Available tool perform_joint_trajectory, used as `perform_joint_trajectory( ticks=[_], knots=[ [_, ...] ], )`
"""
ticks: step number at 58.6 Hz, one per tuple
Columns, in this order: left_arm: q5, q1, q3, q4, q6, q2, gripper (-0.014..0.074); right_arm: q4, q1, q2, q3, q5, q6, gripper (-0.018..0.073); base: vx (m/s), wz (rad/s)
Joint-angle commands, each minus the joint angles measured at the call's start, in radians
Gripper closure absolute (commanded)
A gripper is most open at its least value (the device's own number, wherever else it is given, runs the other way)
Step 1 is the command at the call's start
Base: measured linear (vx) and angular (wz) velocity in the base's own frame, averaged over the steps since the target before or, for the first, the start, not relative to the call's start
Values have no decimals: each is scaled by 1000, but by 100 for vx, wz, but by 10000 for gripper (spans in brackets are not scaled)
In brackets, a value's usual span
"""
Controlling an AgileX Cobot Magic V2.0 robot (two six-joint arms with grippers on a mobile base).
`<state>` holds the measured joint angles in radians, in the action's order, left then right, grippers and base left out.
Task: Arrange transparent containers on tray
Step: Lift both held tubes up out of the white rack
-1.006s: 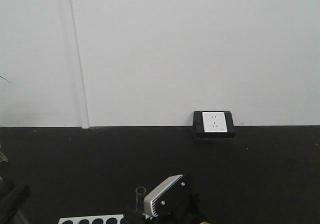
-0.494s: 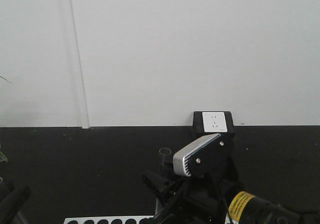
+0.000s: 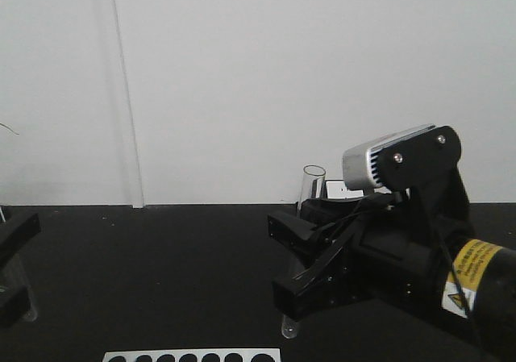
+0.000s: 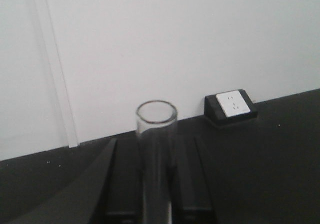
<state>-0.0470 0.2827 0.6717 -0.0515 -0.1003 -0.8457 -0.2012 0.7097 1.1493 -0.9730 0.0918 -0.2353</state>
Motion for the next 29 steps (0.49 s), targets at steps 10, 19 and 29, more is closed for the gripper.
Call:
perform_joint_trajectory(
  ticks=[10, 19, 29],
  knots=[
    [-72, 6, 44, 9, -11, 71, 514, -2, -1, -91, -38, -68, 3, 571, 0, 0],
    [-71, 6, 44, 8, -8, 154, 514, -3, -1, -133, -34, -68, 4, 571, 0, 0],
    [-62, 6, 43, 8, -8, 195, 514, -3, -1, -130, -34, -70, 4, 571, 0, 0]
  ],
)
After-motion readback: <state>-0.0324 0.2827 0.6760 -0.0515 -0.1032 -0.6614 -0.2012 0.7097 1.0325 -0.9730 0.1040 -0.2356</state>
